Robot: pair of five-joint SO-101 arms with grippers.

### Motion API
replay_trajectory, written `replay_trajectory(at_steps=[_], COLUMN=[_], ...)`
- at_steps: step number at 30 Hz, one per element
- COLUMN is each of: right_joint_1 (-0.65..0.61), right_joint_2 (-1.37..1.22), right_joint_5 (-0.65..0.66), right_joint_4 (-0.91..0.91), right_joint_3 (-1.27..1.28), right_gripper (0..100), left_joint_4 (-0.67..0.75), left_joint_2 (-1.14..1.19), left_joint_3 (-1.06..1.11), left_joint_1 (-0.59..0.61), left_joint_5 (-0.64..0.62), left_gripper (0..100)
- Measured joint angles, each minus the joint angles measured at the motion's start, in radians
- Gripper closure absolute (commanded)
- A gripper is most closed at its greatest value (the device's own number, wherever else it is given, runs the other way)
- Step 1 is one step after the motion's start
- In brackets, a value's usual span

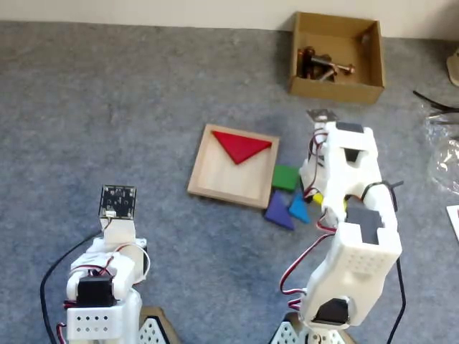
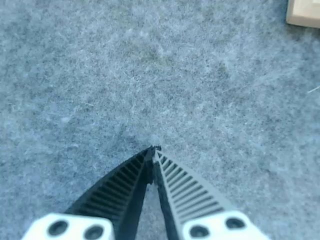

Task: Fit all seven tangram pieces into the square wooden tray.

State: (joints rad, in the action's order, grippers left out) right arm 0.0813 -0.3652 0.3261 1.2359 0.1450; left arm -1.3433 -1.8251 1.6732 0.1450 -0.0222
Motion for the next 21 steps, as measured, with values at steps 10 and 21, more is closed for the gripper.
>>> replay_trajectory(at_steps=[10, 21], right_joint_1=[0.000, 0.003], right_joint_2=[0.000, 0.002], right_joint_5=[0.000, -0.002], right_joint_4=[-0.003, -0.008], right_joint_3=[0.000, -0.003], right_gripper=[76.7, 98.3], left_joint_4=[0.000, 0.000], left_joint_2=[0.000, 0.000], left_joint_3=[0.000, 0.000], left_joint_1=[0.000, 0.000], left_joint_5=[0.000, 0.000], left_gripper=[99, 99])
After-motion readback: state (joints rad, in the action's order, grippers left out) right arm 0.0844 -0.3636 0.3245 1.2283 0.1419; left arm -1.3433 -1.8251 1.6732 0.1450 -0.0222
